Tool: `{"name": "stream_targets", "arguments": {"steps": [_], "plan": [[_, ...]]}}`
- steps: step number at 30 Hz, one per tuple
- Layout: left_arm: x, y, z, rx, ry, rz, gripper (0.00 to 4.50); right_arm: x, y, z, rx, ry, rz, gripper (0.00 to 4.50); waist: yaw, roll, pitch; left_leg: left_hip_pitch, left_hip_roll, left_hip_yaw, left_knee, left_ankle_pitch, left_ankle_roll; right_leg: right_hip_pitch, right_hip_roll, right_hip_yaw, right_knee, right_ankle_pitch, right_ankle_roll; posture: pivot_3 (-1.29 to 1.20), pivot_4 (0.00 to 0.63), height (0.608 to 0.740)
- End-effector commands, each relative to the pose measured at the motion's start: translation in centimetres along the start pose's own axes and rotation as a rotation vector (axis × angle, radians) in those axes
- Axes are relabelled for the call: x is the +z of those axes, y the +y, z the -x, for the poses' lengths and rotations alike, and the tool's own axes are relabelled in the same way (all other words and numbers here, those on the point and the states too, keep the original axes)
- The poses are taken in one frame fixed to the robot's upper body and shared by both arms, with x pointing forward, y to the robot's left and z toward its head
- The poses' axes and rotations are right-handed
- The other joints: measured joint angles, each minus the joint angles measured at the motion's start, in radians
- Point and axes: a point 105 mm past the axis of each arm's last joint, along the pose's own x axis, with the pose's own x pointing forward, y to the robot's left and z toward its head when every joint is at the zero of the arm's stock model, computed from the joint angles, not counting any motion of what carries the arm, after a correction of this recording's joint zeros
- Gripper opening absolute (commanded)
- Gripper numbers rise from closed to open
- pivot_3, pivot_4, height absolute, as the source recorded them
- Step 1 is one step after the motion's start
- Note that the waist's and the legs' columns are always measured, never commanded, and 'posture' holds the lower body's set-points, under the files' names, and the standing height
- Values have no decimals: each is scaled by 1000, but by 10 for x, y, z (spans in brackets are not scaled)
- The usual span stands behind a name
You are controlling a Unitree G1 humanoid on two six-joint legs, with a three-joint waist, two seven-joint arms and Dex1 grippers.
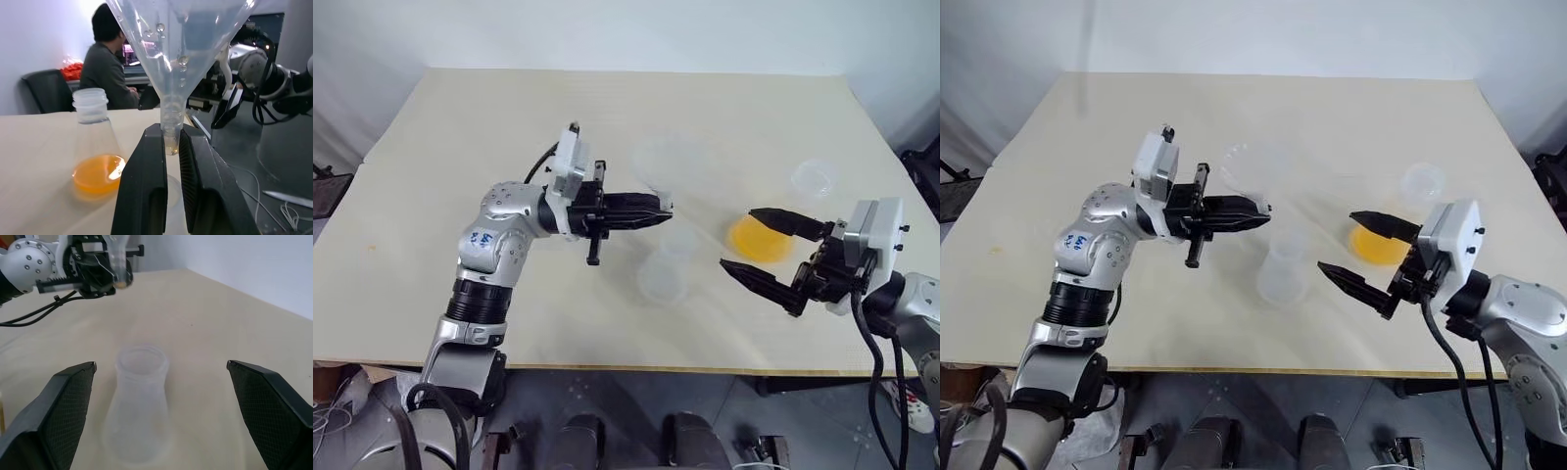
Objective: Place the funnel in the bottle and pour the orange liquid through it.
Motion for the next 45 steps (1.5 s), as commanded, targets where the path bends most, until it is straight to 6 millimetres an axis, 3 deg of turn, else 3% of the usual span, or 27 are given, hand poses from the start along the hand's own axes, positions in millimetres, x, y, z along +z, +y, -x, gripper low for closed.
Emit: {"name": "stream_targets", "arguments": {"steps": [1,9,45], "plan": [[-4,1,-9,-38,34,-17,77,13,5,2,-4,-47,44,4500,0,0,0,0,0,0,0,0,0,0,0,0,0,0,0,0,150,740],[-18,5,-17,-54,90,-3,77,13,9,3,-18,-45,37,4500,1,0,0,0,-1,0,0,0,0,0,0,0,0,0,0,0,150,740],[-27,12,-23,-67,130,6,77,9,15,6,-36,-29,16,4500,1,0,0,0,-2,0,0,0,1,0,0,0,0,0,0,0,150,740]]}}
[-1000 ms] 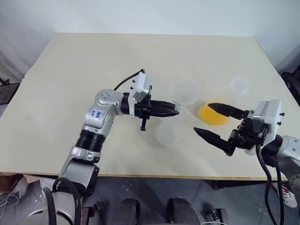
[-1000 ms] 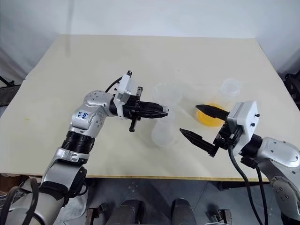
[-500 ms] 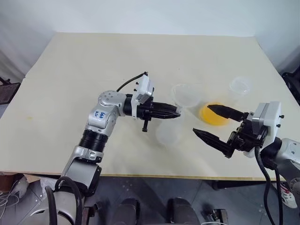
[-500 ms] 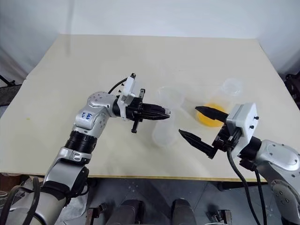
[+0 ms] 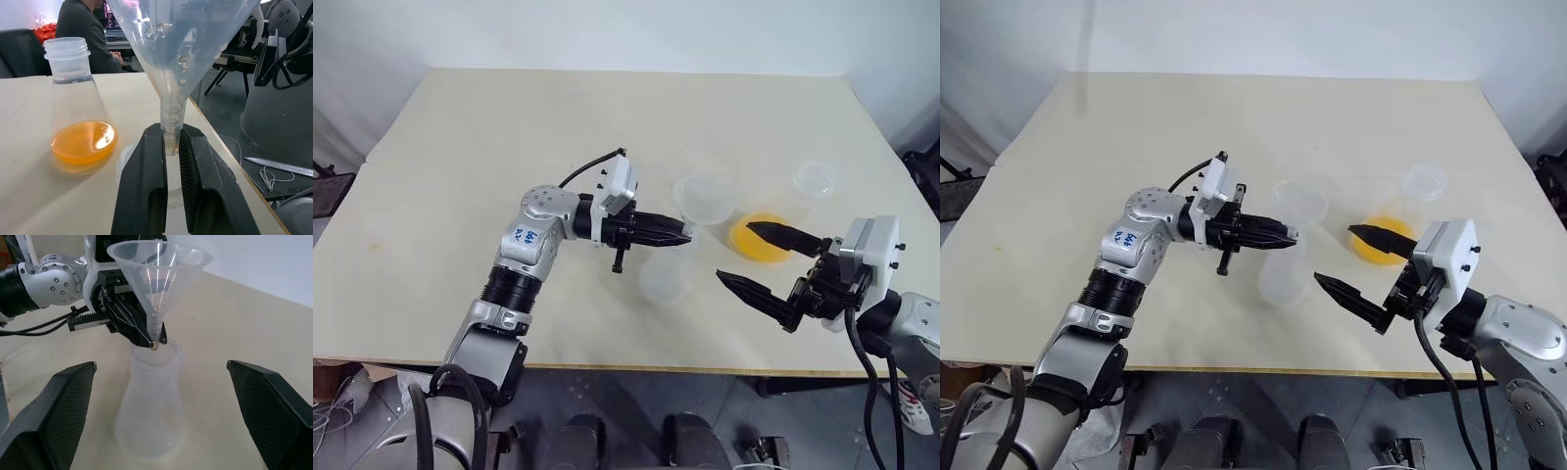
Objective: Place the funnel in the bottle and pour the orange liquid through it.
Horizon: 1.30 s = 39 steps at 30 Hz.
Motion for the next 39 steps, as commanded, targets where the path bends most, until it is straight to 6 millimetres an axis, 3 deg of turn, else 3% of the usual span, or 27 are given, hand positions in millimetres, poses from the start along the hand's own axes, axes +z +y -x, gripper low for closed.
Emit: {"name": "stream_targets", "arguments": {"steps": [1,8,22,30,39], "plan": [[9,2,-2,-11,-5,-34,77,13,2,3,-1,-35,56,4500,0,0,0,0,0,0,0,0,0,0,0,0,0,0,0,0,150,740],[10,1,0,-13,1,-37,77,14,0,5,-4,-31,65,4500,0,0,0,0,0,0,0,0,0,0,0,0,0,0,0,0,150,740],[17,3,3,-15,-8,-53,4463,15,-5,6,-10,-22,83,4500,0,0,0,0,0,0,0,0,0,0,0,0,0,0,0,0,150,740],[18,3,12,-25,17,-68,4463,16,-8,6,-9,-16,92,4500,0,0,0,0,0,0,0,0,0,0,0,0,0,0,0,0,150,740],[29,6,49,49,46,-111,4463,16,-19,14,-31,34,119,4500,-2,0,0,0,0,0,0,0,0,0,0,0,0,0,0,0,150,740]]}}
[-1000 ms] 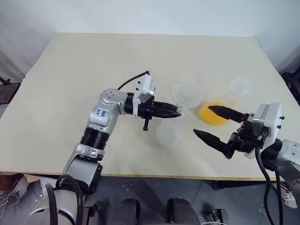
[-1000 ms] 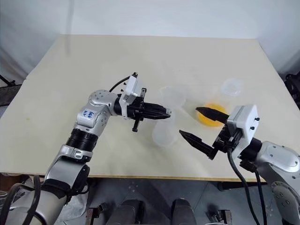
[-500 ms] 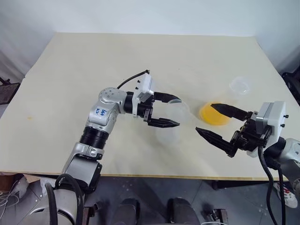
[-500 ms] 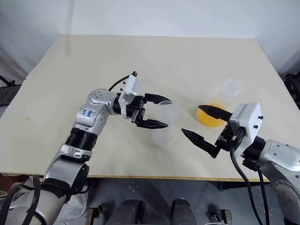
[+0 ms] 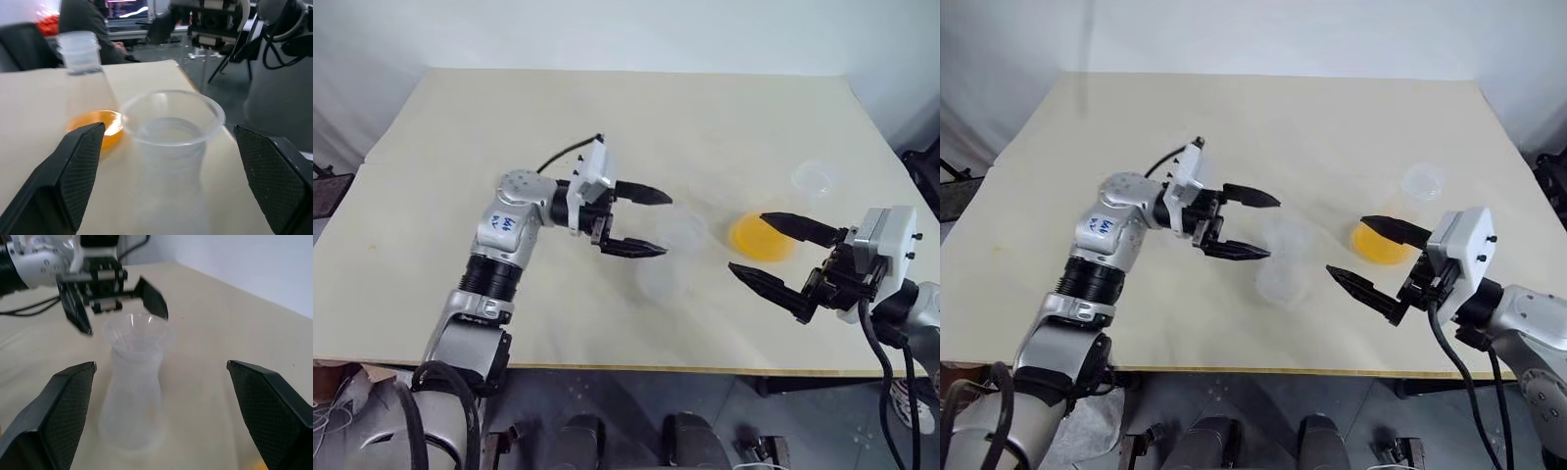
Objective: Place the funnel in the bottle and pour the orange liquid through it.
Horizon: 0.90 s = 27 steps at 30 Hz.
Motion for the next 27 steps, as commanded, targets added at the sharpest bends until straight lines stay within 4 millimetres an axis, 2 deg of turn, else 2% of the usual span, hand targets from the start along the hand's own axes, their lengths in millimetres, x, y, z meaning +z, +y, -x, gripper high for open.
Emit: {"name": "stream_targets", "arguments": {"steps": [1,6,8,13,19,23,25,27], "plan": [[12,0,17,33,-7,-56,4463,10,-7,8,-28,-1,56,4500,-1,0,0,0,0,0,0,0,0,0,0,0,0,0,0,0,150,740],[9,-8,39,94,12,-51,4463,5,-16,21,-93,42,56,4500,0,0,0,0,2,0,0,0,0,0,0,0,0,0,0,0,150,740],[5,-18,46,93,0,-32,4463,5,-19,30,-150,60,49,4500,0,0,0,0,2,0,0,0,0,0,0,0,0,0,0,0,150,740],[-1,-29,48,99,-23,-18,4463,1,-22,56,-287,113,27,4500,12,0,0,0,2,-1,0,0,0,1,0,0,1,0,0,0,150,740],[-5,-32,47,106,-46,-3,4463,-4,-18,82,-442,152,-14,4500,19,0,0,1,2,0,0,0,1,1,0,1,1,0,0,0,150,740],[-5,-30,46,133,-50,-5,4463,-1,-21,86,-540,95,-41,4500,14,1,0,1,1,1,0,0,1,1,0,2,1,0,0,0,150,740],[-4,-31,46,132,-52,-4,4463,-10,-23,86,-558,136,-88,4500,11,1,-1,2,2,1,0,0,1,1,0,2,1,0,0,0,150,740],[-3,-30,46,141,-53,-7,4463,-11,-26,82,-547,111,-87,4500,9,1,-1,2,2,1,0,0,1,1,0,2,1,0,0,0,150,740]]}}
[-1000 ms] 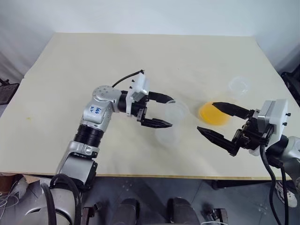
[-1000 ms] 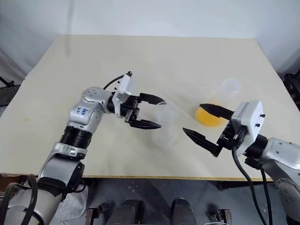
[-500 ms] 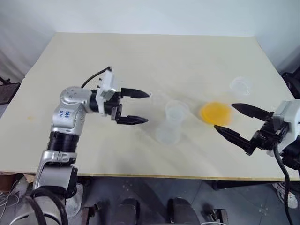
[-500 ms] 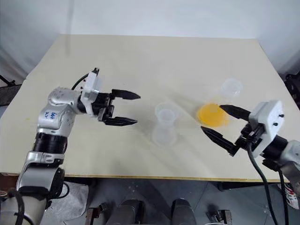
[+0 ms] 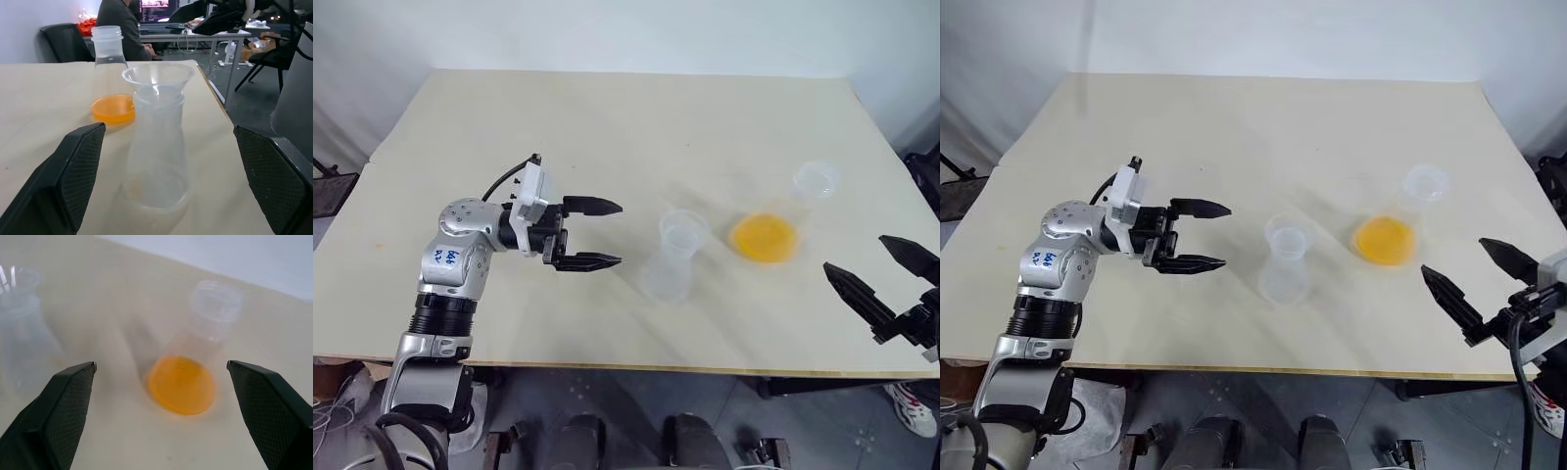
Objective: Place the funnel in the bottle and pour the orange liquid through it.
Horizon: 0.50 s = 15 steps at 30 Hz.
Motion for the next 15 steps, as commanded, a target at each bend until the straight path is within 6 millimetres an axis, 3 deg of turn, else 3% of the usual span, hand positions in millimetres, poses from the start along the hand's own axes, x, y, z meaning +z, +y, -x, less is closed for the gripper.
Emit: {"name": "stream_targets", "arguments": {"steps": [1,15], "plan": [[12,-1,1,10,-28,-48,4463,3,0,-8,6,-31,8,4500,-4,0,0,0,0,0,0,0,0,0,0,0,0,0,0,0,150,740],[12,-2,1,35,-36,-41,4463,-17,-31,-87,28,-63,12,4500,-12,1,-1,0,-1,0,0,0,0,0,-1,0,0,0,0,0,150,740]]}}
